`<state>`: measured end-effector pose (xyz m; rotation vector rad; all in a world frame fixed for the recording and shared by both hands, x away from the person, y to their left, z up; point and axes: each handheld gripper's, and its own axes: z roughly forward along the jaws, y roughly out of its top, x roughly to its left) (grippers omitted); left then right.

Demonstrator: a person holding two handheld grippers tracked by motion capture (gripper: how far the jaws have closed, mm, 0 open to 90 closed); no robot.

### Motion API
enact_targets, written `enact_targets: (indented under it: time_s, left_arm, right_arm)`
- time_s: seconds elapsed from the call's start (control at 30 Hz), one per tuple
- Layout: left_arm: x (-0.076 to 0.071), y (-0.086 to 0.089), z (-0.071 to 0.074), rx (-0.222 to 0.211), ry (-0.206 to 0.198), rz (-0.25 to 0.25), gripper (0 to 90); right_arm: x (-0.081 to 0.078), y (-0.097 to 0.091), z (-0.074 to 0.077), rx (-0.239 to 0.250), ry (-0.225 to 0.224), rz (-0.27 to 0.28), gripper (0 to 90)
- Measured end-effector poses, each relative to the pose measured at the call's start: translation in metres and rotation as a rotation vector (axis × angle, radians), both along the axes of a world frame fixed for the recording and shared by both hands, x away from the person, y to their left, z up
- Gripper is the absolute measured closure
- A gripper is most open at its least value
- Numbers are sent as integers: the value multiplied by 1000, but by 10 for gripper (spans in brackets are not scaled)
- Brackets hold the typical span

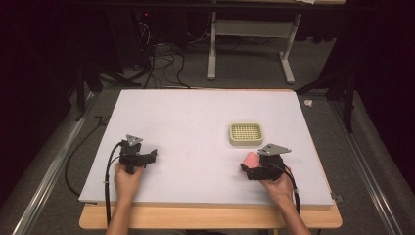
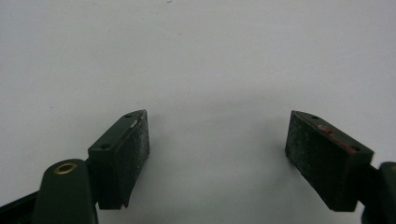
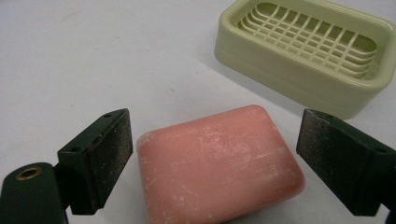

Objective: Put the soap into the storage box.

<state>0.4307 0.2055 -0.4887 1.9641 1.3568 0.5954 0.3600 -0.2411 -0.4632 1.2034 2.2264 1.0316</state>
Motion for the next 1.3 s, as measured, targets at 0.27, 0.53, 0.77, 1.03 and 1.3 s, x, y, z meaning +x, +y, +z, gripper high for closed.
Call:
enact_targets:
  time_s: [0.27, 0.53, 0.77, 1.03, 1.3]
  left_arm:
    - [0, 0, 0, 0, 0, 0, 223]
    - [0, 0, 0, 0, 0, 0, 223]
    - [0, 0, 0, 0, 0, 0, 223]
    - [0, 0, 0, -1, 0, 0, 223]
    - [0, 0, 0, -1, 1, 1, 224]
  right_arm:
    - [2, 1, -2, -8, 15, 1, 111]
    - [5, 4, -6, -27, 29, 3, 111]
    - [6, 4, -8, -36, 42, 2, 111]
    - [9, 4, -15, -35, 75, 1, 113]
    - [9, 5, -20, -42, 89, -8, 123]
